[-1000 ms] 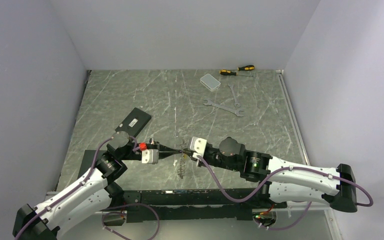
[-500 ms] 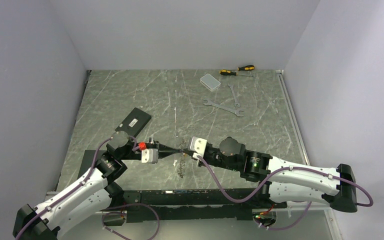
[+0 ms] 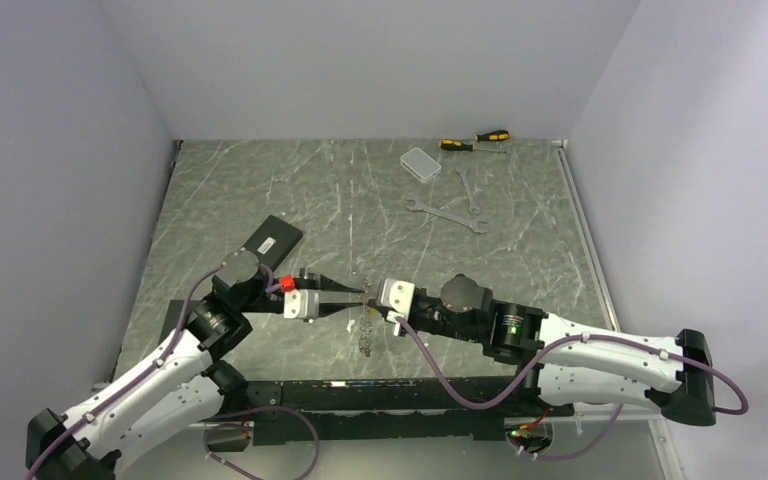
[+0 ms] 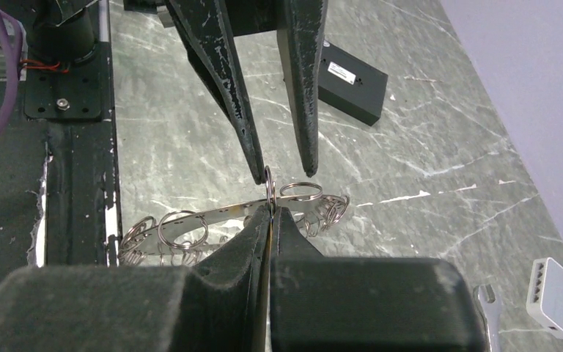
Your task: Put the keys on the keyring
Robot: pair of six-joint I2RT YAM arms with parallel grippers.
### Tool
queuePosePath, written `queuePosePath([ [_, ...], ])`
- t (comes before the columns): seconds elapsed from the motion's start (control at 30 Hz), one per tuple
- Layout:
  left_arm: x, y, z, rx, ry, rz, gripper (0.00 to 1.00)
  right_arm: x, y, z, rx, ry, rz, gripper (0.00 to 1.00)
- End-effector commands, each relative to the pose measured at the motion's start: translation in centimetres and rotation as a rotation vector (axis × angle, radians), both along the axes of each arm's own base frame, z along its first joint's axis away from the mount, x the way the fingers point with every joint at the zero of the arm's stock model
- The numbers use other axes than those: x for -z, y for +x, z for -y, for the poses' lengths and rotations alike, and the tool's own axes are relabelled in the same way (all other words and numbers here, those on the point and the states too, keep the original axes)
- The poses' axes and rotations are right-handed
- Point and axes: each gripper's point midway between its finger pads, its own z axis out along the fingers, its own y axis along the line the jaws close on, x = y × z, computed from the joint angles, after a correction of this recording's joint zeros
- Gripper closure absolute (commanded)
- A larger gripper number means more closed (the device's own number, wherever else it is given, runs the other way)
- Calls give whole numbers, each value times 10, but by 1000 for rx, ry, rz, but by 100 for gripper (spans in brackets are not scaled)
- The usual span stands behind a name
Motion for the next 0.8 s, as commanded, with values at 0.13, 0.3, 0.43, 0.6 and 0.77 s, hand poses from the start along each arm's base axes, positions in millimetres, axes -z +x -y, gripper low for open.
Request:
queuePosePath([
  [0.13, -19, -1, 4, 50, 50, -7, 66, -18, -3, 2, -25, 15, 49, 100],
  [0.3, -22, -3, 7, 77, 90, -63, 64, -15, -1, 3, -18, -32, 38, 100],
  [0.43, -27, -7, 5, 98, 133, -72, 63, -23, 5, 7, 32, -52, 18, 100],
  [0.6, -23, -5, 2, 83, 153, -64, 63, -17, 14, 12, 68, -59, 68, 100],
  [0.77, -20, -3, 1, 60, 153, -65, 64, -15, 15, 12, 74, -43, 71, 100],
])
